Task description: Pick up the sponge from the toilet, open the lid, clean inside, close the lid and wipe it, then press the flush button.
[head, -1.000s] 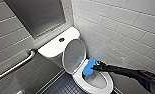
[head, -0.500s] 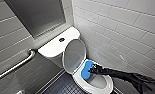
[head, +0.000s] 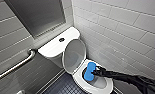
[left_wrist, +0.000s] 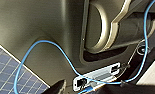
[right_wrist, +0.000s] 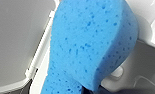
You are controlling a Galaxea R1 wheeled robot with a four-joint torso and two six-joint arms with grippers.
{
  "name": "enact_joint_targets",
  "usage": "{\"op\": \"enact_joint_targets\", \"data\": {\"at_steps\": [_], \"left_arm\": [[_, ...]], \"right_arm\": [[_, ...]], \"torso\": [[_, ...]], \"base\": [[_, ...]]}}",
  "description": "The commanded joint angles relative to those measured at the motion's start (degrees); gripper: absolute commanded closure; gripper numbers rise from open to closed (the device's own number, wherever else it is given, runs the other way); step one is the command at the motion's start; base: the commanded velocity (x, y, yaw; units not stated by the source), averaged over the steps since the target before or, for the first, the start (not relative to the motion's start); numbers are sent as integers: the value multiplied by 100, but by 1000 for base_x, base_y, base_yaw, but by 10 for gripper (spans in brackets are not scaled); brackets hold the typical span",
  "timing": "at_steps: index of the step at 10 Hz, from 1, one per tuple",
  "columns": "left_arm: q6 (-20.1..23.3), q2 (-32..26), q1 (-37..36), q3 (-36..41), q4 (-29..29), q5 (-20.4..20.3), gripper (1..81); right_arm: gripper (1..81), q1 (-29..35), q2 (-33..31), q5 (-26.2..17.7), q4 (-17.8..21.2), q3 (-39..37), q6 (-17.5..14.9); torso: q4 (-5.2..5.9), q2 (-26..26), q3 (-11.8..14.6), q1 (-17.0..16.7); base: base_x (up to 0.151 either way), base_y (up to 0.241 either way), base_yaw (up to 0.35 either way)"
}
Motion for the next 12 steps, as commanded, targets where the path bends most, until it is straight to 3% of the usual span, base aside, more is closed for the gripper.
{"op": "enact_joint_targets", "data": {"at_steps": [1, 3, 9, 12], "left_arm": [[39, -7, 224, 57, -36, 565, 10], [39, -7, 216, 57, -36, 565, 10], [48, 90, 216, 57, -1, 565, 10], [74, 204, 216, 57, 25, 565, 10]], "right_arm": [[811, 668, -970, 126, 70, 1308, 80], [811, 510, -1146, 152, 105, 1388, 150], [811, -255, -2043, 803, 114, 2012, 528], [811, -606, -2991, 1241, 184, 3021, 555]], "torso": [[0, 0, 0, 0], [0, 0, 0, 0], [0, 0, 0, 0], [0, 0, 0, 0]], "base": [[0, 0, 0], [0, 0, 0], [0, 0, 0], [0, 0, 0]]}}
